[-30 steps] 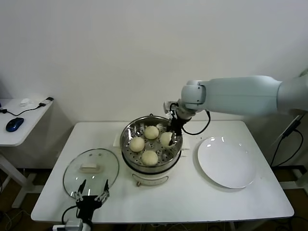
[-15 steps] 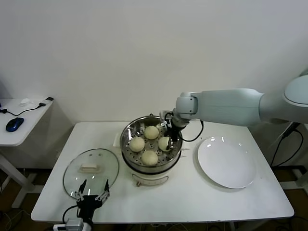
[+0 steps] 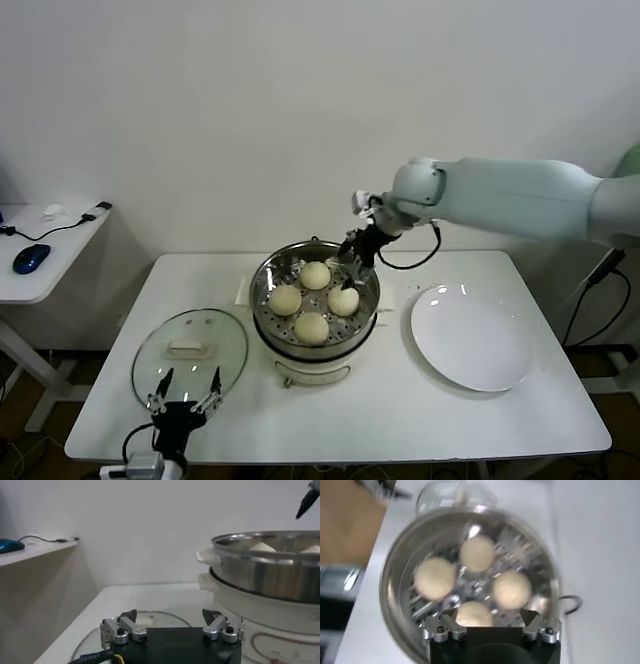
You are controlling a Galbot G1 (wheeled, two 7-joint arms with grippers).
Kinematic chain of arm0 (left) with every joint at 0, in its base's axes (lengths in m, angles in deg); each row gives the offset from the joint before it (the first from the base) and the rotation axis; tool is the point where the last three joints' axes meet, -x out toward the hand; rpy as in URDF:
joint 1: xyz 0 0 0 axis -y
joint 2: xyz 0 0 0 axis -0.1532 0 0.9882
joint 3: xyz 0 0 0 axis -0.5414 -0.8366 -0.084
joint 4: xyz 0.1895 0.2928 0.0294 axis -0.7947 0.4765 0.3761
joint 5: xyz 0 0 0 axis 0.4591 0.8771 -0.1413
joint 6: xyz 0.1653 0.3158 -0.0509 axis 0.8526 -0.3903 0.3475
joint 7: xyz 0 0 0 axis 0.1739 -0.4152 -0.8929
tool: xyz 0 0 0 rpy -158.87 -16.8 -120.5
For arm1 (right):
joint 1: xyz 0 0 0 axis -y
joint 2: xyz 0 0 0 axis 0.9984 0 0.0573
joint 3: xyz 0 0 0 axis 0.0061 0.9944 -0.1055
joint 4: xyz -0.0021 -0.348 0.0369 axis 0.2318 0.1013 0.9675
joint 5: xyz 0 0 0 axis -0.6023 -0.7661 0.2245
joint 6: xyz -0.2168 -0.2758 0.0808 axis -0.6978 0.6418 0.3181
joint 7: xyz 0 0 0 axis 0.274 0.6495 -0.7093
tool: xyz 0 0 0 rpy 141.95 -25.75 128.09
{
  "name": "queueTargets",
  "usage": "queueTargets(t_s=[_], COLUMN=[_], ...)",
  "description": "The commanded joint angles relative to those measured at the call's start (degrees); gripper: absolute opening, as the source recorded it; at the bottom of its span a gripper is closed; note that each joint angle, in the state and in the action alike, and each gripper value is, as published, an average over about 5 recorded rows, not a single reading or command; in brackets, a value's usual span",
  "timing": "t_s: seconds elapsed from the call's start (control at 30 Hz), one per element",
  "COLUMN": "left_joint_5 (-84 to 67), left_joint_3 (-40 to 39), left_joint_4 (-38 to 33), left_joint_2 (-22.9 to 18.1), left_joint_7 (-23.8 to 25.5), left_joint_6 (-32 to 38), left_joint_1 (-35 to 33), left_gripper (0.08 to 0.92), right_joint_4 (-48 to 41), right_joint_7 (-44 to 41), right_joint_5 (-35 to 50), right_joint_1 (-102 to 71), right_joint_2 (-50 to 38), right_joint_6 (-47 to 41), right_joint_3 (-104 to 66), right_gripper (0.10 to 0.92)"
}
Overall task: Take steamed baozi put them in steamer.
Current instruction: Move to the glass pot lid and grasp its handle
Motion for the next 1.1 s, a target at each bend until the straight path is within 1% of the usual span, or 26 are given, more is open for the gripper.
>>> queueTargets(t_s=[0.03,0.1,0.17,0.23,0.33,0.43,0.5,0.57,0.7,0.83,0.97,1.1], left_joint_5=[0.0,-0.81,-1.2,-1.28,-1.45,-1.39,-0.89,-0.04,2.12,5.7,9.83,14.17], left_joint_3=[-0.39,-0.14,0.07,0.21,0.09,-0.24,-0.41,-0.45,-0.23,-0.01,0.11,0.12], left_joint_4=[-0.67,-1.0,-0.96,-0.81,-0.58,-0.32,0.01,0.5,1.8,3.38,4.65,5.58], left_joint_2=[-0.2,-0.09,0.0,0.06,0.14,0.65,1.2,1.54,1.72,1.91,2.04,2.21], left_joint_7=[-0.01,0.07,0.04,-0.31,-1.44,-1.6,-1.05,-0.52,-0.35,-0.59,-0.8,-1.7], left_joint_6=[-0.52,0.05,1.03,2.02,3.83,5.86,6.95,7.88,9.17,10.12,11.62,13.0], left_joint_1=[-0.46,-0.51,-0.2,0.38,1.45,2.05,2.3,2.6,3.58,4.51,5.23,5.86], left_gripper=[0.823,0.823,0.823,0.823,0.823,0.823,0.823,0.823,0.823,0.823,0.823,0.823], right_joint_4=[-0.03,0.12,1.07,2.73,4.98,5.75,5.99,6.99,9.98,12.31,11.25,9.73], right_joint_7=[14.76,25.81,32.07,35.48,37.21,37.8,37.41,36.97,35.32,33.87,32.27,31.36], right_joint_5=[4.23,1.18,-2.18,-6.63,-13.84,-20.97,-23.52,-24.76,-26.21,-27.45,-30.76,-31.9], right_joint_1=[-6.44,-15.05,-23.48,-32.99,-49.05,-69.57,-81.89,-93.41,-110.95,-120.66,-124.19,-126.21], right_joint_2=[-16.29,-20.74,-24.8,-29.25,-33.92,-34.83,-33.34,-30.55,-22.78,-13.01,-4.79,1.53], right_joint_6=[6.58,7.79,8.23,8.32,8.97,13.35,16.46,17.4,19.55,24.73,32.47,39.64], right_joint_3=[-17.99,-27.97,-37.82,-48.44,-66.33,-87.9,-100.75,-112.85,-128.76,-133.9,-133.8,-133.1], right_gripper=[0.823,0.823,0.823,0.823,0.823,0.823,0.823,0.823,0.823,0.823,0.823,0.823])
